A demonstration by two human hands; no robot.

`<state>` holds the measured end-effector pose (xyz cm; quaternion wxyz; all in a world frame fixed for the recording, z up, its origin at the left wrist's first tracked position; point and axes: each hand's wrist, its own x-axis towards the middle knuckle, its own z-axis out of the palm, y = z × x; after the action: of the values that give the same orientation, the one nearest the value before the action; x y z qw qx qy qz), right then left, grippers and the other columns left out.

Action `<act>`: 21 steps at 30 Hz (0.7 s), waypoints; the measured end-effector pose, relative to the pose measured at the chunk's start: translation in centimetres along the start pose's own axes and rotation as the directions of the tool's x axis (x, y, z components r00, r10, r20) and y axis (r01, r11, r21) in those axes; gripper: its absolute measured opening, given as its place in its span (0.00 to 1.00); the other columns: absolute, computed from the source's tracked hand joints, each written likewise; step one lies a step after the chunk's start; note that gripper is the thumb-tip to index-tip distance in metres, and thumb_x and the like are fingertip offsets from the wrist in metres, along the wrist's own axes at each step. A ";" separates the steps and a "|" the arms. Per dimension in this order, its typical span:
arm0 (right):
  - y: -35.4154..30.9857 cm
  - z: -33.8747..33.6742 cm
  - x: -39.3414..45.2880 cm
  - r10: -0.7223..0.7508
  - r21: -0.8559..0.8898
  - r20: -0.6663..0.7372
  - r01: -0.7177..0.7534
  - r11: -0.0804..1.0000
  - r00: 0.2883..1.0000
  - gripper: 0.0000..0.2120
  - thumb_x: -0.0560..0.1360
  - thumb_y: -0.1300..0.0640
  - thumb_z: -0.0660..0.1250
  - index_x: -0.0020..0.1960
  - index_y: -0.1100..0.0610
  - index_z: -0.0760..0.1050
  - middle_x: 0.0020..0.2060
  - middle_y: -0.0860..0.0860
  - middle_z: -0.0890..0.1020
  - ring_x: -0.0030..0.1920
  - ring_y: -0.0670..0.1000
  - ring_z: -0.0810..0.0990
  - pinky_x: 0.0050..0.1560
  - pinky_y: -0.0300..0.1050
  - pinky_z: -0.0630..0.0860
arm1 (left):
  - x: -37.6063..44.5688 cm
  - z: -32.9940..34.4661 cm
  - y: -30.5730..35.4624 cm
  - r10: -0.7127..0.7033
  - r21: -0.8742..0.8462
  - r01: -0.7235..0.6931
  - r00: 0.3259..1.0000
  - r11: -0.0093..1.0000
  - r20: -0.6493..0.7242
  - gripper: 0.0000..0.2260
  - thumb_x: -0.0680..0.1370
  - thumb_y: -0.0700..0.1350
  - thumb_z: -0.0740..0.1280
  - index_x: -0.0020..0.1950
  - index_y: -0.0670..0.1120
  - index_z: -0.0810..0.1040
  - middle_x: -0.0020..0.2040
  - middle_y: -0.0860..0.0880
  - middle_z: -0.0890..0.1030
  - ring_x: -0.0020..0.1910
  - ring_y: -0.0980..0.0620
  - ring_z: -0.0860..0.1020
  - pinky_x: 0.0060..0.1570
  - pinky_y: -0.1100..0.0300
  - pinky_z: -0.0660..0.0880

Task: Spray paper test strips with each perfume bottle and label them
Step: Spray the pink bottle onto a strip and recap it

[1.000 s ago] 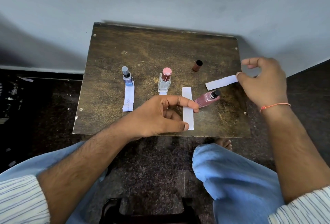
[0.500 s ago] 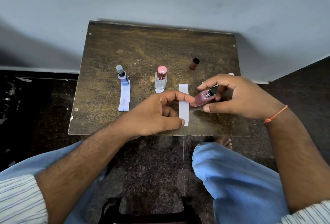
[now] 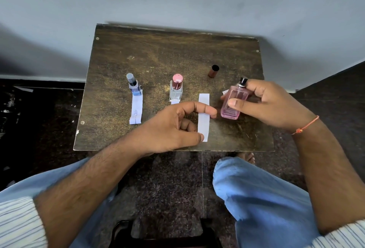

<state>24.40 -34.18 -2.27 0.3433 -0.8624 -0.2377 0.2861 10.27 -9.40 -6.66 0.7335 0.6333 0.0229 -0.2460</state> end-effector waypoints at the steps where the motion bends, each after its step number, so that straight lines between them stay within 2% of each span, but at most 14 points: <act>1: -0.1 0.0 0.1 0.012 -0.043 0.010 -0.012 0.999 1.000 0.19 0.76 0.36 0.74 0.60 0.47 0.85 0.56 0.43 0.89 0.57 0.47 0.87 0.65 0.62 0.81 | 0.0 -0.1 0.0 0.000 -0.005 0.000 1.000 1.000 0.000 0.25 0.77 0.35 0.75 0.69 0.57 0.81 0.39 0.41 0.77 0.38 0.42 0.71 0.39 0.48 0.67; 3: 0.3 0.0 0.2 0.050 -0.115 0.013 -0.048 0.992 0.999 0.32 0.73 0.25 0.69 0.61 0.49 0.84 0.54 0.48 0.88 0.55 0.52 0.87 0.63 0.65 0.81 | 0.0 -0.2 -0.1 -0.001 -0.009 0.001 1.000 1.000 0.001 0.25 0.77 0.35 0.75 0.69 0.57 0.81 0.40 0.41 0.77 0.39 0.41 0.71 0.42 0.44 0.67; 4: 0.6 -0.1 0.2 0.067 -0.118 -0.002 -0.066 0.991 0.998 0.32 0.73 0.24 0.68 0.61 0.50 0.83 0.53 0.49 0.88 0.55 0.54 0.87 0.62 0.65 0.81 | 0.0 -0.2 -0.1 -0.003 -0.007 0.003 1.000 1.000 0.004 0.25 0.77 0.34 0.75 0.69 0.57 0.81 0.40 0.41 0.77 0.39 0.41 0.71 0.43 0.43 0.67; 6: 1.0 -0.3 0.2 0.095 -0.031 -0.064 -0.097 0.995 0.993 0.24 0.76 0.31 0.69 0.59 0.50 0.84 0.52 0.49 0.89 0.53 0.55 0.86 0.59 0.63 0.82 | 0.0 -0.1 -0.2 -0.004 0.001 0.004 1.000 1.000 0.006 0.25 0.78 0.33 0.74 0.69 0.58 0.81 0.39 0.44 0.77 0.39 0.42 0.71 0.42 0.43 0.67; 9: 0.8 -0.4 0.3 0.204 0.343 -0.121 -0.152 0.927 0.972 0.09 0.84 0.48 0.67 0.56 0.54 0.78 0.50 0.53 0.91 0.52 0.58 0.88 0.48 0.53 0.84 | 0.0 -0.2 -0.3 0.000 0.020 0.000 1.000 1.000 -0.002 0.26 0.78 0.33 0.75 0.68 0.58 0.81 0.36 0.48 0.77 0.38 0.43 0.71 0.41 0.44 0.67; 11: 0.2 -0.4 0.3 0.229 0.511 -0.145 -0.125 0.851 0.963 0.02 0.86 0.59 0.65 0.56 0.55 0.76 0.46 0.57 0.90 0.51 0.62 0.89 0.48 0.56 0.84 | 0.0 -0.2 -0.3 0.001 0.027 -0.001 1.000 1.000 -0.006 0.25 0.78 0.32 0.74 0.68 0.58 0.81 0.35 0.49 0.76 0.37 0.45 0.71 0.39 0.46 0.67; 13: -0.3 -0.2 0.2 0.178 0.588 -0.169 -0.046 0.808 0.969 0.04 0.85 0.62 0.66 0.55 0.55 0.78 0.42 0.58 0.88 0.46 0.62 0.89 0.43 0.57 0.86 | -0.1 -0.2 -0.3 0.000 0.031 0.001 1.000 1.000 -0.008 0.25 0.78 0.32 0.74 0.68 0.58 0.81 0.35 0.51 0.76 0.36 0.45 0.70 0.38 0.48 0.67; 14: -0.5 -0.1 0.2 0.149 0.620 -0.162 -0.017 0.784 0.975 0.03 0.83 0.60 0.69 0.57 0.54 0.79 0.41 0.57 0.86 0.43 0.61 0.88 0.38 0.55 0.86 | -0.1 -0.2 -0.3 -0.001 0.028 0.001 1.000 1.000 -0.007 0.26 0.78 0.32 0.74 0.69 0.57 0.81 0.35 0.50 0.76 0.37 0.45 0.70 0.38 0.47 0.66; 17: -1.0 0.4 0.2 0.054 0.624 -0.098 0.019 0.781 0.994 0.17 0.77 0.53 0.72 0.65 0.52 0.79 0.41 0.55 0.83 0.40 0.57 0.85 0.27 0.47 0.78 | -0.1 -0.2 -0.2 0.001 0.026 0.000 1.000 1.000 -0.009 0.26 0.78 0.33 0.74 0.69 0.58 0.80 0.35 0.49 0.76 0.37 0.44 0.70 0.38 0.47 0.67; 21: -1.6 1.5 0.5 -0.044 0.624 -0.062 0.073 0.778 0.997 0.16 0.77 0.54 0.73 0.64 0.47 0.81 0.43 0.56 0.81 0.43 0.55 0.80 0.31 0.45 0.75 | -0.2 -0.2 -0.2 0.011 0.038 -0.010 1.000 0.999 -0.017 0.27 0.78 0.32 0.74 0.70 0.58 0.80 0.36 0.47 0.76 0.35 0.45 0.69 0.35 0.55 0.67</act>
<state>23.42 -32.20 -2.15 0.6236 -0.6980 -0.1487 0.3189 10.10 -9.18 -6.84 0.7223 0.6493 0.0210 -0.2370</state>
